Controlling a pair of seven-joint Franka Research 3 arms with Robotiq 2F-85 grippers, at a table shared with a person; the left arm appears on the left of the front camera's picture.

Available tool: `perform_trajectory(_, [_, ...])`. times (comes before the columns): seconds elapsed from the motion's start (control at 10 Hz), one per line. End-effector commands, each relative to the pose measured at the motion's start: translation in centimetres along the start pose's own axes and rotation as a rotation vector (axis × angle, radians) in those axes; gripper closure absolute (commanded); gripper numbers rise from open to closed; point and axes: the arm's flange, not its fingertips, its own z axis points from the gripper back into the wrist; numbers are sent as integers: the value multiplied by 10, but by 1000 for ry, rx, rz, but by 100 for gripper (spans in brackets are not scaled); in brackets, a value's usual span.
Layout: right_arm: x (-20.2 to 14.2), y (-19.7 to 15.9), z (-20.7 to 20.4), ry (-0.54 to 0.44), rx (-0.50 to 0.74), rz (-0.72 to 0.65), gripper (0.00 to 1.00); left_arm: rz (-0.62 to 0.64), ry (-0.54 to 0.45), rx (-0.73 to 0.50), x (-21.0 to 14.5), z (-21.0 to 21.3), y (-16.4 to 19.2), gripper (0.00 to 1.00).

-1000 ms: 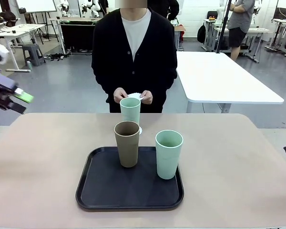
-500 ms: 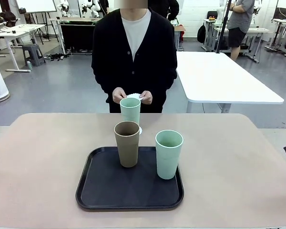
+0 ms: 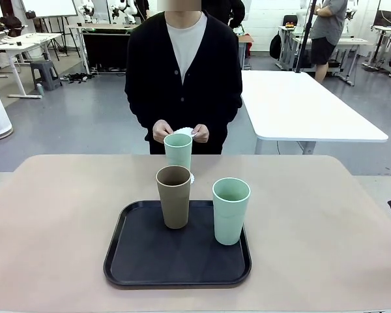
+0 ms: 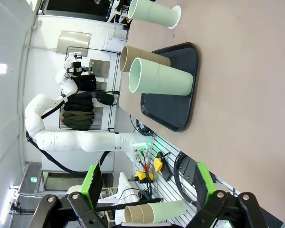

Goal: Place coasters on the table and set cups on them.
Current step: Take one Reusable plastic cup from the Flat Tray and place it on a coaster set by the human.

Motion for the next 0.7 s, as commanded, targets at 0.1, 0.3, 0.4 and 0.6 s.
perform_trajectory(0.1, [1, 1, -1, -3, 12, 8, 0, 20, -6, 38, 10, 0, 15, 0])
perform_trajectory(0.3, [1, 1, -1, -3, 12, 8, 0, 18, -12, 60, 9, -3, 18, 0])
perform_trajectory(0.4, [1, 1, -1, -3, 12, 8, 0, 7, -13, 82, 8, -6, 13, 0])
perform_trajectory(0.6, [1, 1, -1, -3, 12, 8, 0, 25, -7, 51, 13, -4, 20, 0])
